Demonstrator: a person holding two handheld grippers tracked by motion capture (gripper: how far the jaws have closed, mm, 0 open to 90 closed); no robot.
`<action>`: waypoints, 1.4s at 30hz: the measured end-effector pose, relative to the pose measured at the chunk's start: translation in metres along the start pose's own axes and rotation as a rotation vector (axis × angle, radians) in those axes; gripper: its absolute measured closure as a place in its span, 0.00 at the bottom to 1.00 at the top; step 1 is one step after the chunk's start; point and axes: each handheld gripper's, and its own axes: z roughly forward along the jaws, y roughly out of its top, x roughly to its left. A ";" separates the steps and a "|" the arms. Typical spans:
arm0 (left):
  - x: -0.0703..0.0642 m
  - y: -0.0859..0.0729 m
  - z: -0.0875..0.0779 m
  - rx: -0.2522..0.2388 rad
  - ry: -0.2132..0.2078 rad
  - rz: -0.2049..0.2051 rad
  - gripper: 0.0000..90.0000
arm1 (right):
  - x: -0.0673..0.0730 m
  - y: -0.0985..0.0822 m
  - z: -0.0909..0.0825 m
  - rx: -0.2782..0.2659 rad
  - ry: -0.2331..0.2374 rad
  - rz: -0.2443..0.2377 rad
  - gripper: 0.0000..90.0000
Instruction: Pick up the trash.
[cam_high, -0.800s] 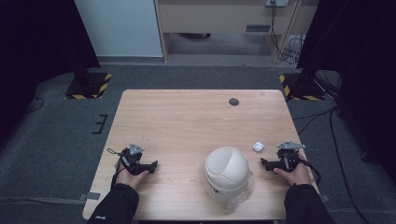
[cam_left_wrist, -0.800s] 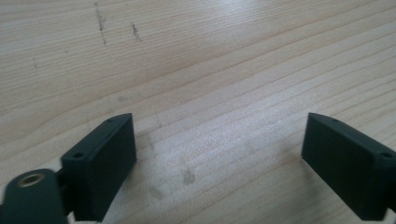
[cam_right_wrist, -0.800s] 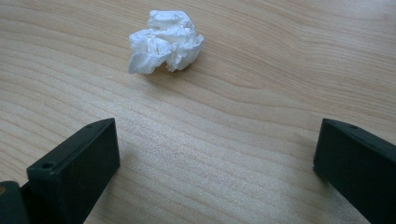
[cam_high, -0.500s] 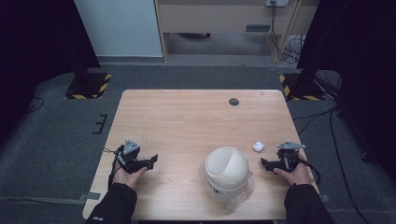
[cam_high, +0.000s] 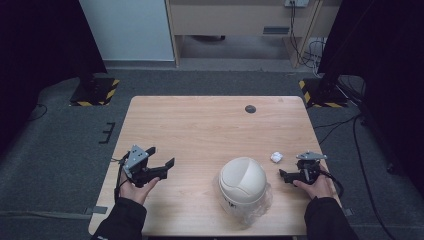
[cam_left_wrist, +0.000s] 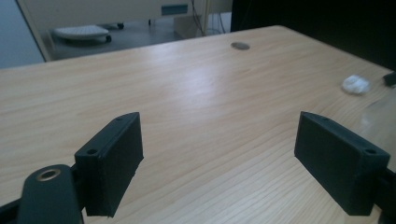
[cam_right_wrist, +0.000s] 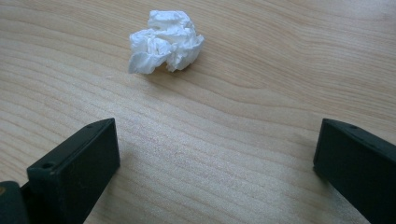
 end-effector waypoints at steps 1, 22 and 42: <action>-0.002 0.002 -0.001 -0.016 -0.015 0.001 0.17 | 0.000 0.000 0.000 0.000 0.000 0.000 0.01; -0.086 0.031 0.004 -0.086 -0.388 0.116 0.20 | 0.000 0.000 0.000 0.000 0.000 0.000 0.01; -0.140 0.027 0.025 -0.010 -0.558 0.163 0.21 | 0.000 0.000 0.000 0.000 0.000 0.001 0.01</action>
